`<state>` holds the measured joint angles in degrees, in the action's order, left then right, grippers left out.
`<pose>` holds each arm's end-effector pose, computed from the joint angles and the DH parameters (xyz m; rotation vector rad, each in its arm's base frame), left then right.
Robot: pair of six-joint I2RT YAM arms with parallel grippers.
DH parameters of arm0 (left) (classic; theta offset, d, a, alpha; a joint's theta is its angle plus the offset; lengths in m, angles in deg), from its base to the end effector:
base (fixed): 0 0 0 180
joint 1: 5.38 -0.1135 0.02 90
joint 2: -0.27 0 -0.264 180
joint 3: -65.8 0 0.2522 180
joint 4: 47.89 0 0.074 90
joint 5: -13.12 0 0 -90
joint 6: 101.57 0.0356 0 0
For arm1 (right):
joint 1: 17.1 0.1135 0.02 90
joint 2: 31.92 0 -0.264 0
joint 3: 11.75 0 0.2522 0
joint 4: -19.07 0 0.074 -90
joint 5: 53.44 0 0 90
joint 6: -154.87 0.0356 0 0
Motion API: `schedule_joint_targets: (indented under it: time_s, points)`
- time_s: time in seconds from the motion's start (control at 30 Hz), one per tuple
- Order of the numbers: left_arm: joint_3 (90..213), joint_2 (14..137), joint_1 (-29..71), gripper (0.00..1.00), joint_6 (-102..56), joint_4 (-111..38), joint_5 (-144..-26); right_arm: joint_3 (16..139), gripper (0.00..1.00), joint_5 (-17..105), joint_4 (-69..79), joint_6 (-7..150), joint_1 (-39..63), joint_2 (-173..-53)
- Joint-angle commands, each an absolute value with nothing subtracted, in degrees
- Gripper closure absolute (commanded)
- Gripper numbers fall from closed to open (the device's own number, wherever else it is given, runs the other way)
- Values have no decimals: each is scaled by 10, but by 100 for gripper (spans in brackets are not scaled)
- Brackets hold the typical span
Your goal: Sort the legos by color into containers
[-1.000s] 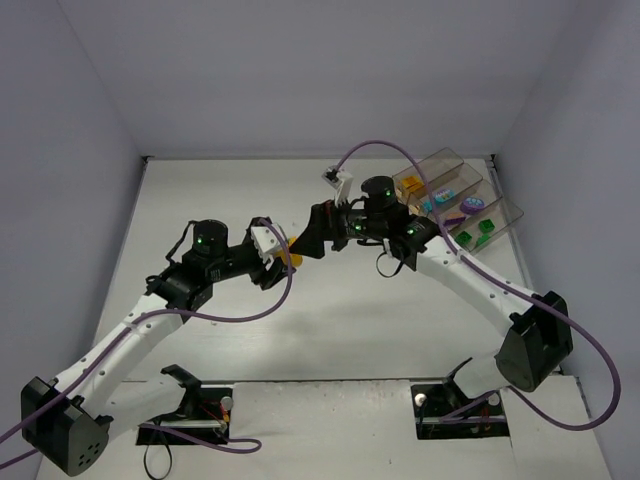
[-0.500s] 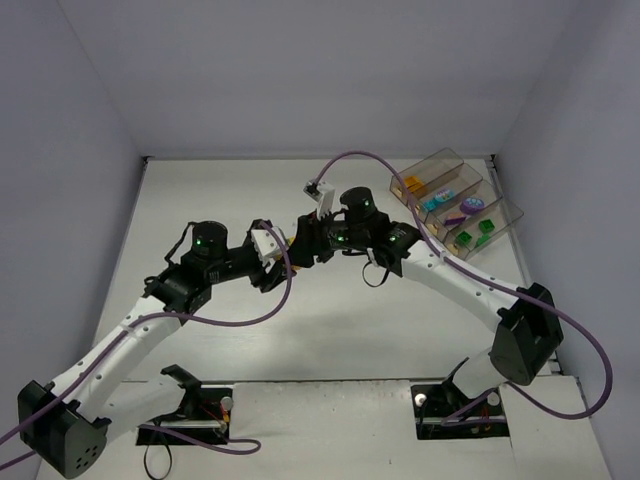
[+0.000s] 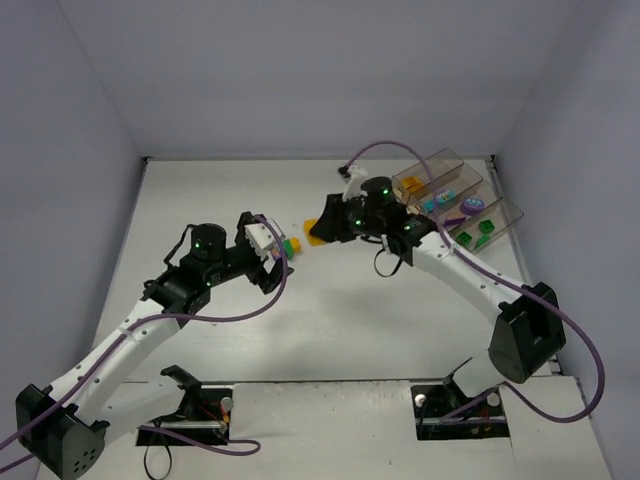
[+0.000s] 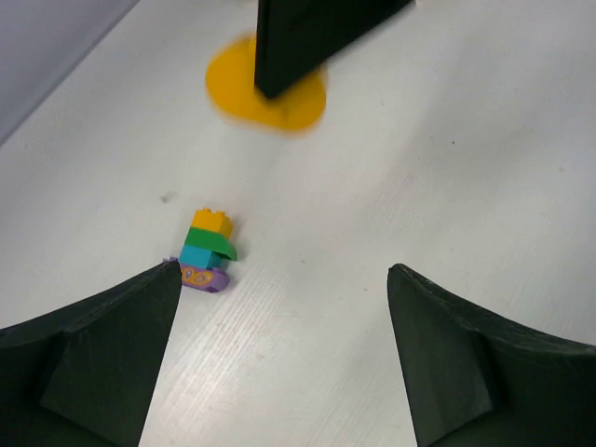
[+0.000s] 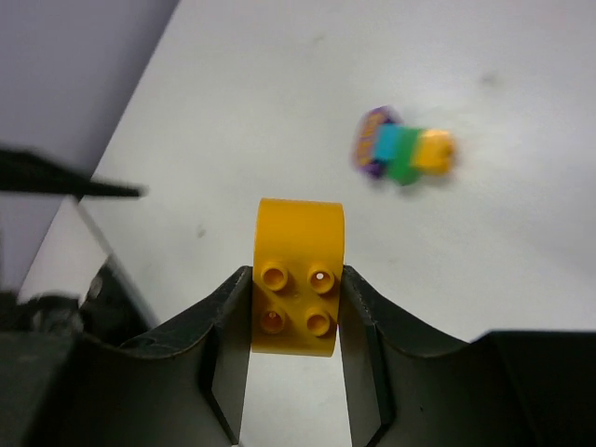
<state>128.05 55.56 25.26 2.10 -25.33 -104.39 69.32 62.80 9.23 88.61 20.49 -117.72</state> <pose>0.1824 -0.1271 0.3327 1.0045 1.5659 -0.6477 0.2713 0.2287 0.3293 -0.5781 1.8742 1.1483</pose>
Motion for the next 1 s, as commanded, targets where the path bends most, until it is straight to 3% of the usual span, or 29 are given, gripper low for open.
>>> schedule_joint_targets:
  time_s: [0.0, 0.17, 0.37, 0.6, 0.97]
  points:
    - [1276, 539, 252, 15, -51, -303, -967, 700, 100, 512, 105, 905, 111, -1153]
    - [1252, 516, 252, 15, -160, -296, -878, 750, 99, 392, 105, 930, -26, -1200]
    - [1217, 478, 252, 15, -198, -279, -844, 884, 98, 367, 105, 942, -118, -1332]
    - [1202, 455, 251, 15, -199, -268, -809, 1044, 95, 344, 106, 958, -157, -1496]
    - [1209, 476, 251, 15, -206, -260, -800, 1182, 87, 314, 107, 948, -167, -1625]
